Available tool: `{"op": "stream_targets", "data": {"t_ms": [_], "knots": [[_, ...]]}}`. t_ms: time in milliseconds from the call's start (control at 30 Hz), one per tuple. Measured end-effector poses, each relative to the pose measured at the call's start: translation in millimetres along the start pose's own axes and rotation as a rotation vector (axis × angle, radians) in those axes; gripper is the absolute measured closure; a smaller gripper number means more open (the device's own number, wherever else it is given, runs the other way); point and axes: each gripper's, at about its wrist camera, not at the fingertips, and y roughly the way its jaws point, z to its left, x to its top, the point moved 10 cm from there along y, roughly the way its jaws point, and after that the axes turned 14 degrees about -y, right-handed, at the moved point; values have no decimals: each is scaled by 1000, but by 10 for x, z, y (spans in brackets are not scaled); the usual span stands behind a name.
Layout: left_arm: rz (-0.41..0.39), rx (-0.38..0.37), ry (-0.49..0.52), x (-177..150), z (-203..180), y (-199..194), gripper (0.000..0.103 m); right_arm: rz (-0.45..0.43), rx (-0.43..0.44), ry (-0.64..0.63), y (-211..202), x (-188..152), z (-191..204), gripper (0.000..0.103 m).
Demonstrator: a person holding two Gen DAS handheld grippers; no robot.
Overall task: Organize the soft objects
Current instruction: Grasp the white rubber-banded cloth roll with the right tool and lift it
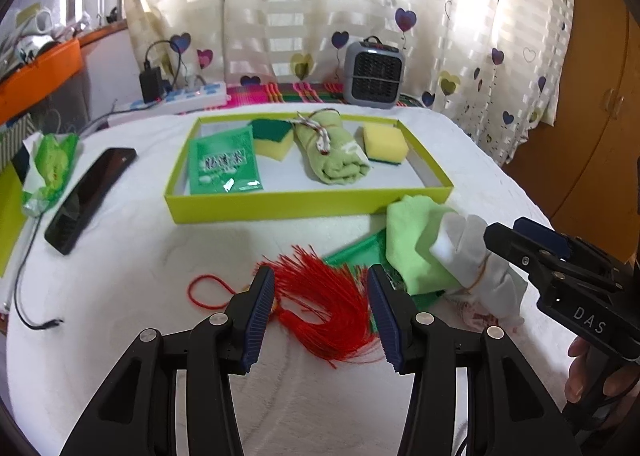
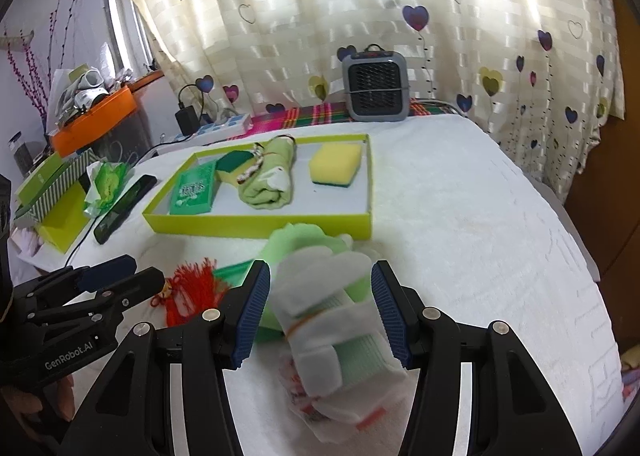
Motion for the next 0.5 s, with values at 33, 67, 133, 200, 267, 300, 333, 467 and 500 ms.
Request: {"op": "stream_targets", "data": {"t_ms": [33,67,133,200,267,300,333,467,500], "knots": [[10,-8,-6,-21,-9,18,56,0,-3,4,-11,-22,-20,49],[18,-12,-12,-40,-10,34,56,3,-8,8,-13,-38,-43,49],[30,-15,-20,-75,-9,66,56,6,-20,15,-32,-74,-102,49],[47,-14,-28,-116,-3,103,56,10,-30,26,-45,-111,-164,49],[62,-35,-33,-148,-21,122,56,18,-31,33,-42,-147,-200,49],[74,-58,-39,-168,-43,130,56,22,-31,37,-43,-174,-217,49],[83,-73,-44,-184,-65,134,56,25,-28,39,-45,-205,-229,49],[108,-92,-46,-232,-106,176,56,50,-6,50,-29,-326,-245,38],[117,-102,-49,-248,-116,182,56,53,7,55,-16,-352,-242,36]]}}
